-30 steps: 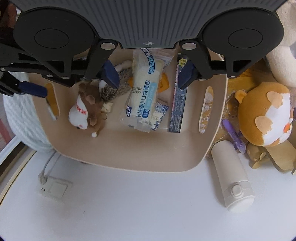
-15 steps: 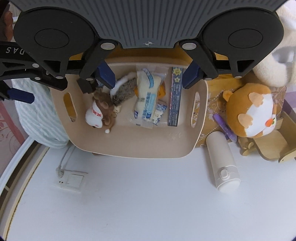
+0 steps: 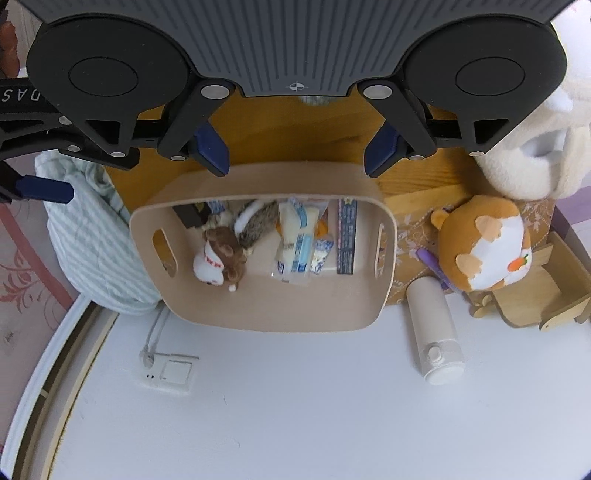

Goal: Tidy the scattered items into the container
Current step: 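Move both tools back to the scrunchie and red plush on the table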

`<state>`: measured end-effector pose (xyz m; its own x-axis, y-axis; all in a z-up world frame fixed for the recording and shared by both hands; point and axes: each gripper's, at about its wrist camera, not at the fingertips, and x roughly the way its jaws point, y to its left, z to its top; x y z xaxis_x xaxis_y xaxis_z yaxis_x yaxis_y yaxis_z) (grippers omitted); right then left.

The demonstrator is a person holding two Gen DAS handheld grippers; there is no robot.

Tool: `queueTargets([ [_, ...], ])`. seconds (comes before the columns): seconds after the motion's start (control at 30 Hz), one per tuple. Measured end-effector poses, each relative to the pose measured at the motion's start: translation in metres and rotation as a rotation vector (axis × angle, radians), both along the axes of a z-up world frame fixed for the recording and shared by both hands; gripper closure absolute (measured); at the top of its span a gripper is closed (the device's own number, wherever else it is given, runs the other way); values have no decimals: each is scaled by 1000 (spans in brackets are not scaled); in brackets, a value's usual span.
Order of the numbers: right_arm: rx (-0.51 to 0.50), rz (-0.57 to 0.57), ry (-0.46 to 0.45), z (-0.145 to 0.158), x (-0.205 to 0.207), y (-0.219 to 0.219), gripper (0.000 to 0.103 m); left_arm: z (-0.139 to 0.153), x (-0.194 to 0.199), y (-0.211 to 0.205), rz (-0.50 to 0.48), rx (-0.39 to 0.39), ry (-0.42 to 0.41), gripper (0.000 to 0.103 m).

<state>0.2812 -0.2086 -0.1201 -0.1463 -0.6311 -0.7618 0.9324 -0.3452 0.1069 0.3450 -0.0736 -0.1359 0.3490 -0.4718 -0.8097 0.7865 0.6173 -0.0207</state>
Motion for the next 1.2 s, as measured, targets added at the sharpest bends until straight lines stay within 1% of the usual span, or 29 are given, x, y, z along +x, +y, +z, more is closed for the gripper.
queueTargets([
  [0.2,12,1,8,-1,25,17,0,-9,-8,21,0,16,33,21],
  [0.27,23,-2,0,-4,31,23,0,-13,-13,28,5,19,32,21],
  [0.33,35,-32,-17,-8,37,29,0,-17,-16,35,7,30,33,21],
  [0.5,62,-52,-47,-21,51,43,0,-31,-24,51,-8,62,61,21],
  [0.83,105,-68,-82,-41,76,60,0,-55,-45,76,-75,144,40,21],
  [1.0,124,-80,-87,-53,84,63,0,-67,-46,82,-75,173,45,21],
  [1.2,153,-134,-143,-75,84,68,0,-79,-42,81,-85,207,24,21],
])
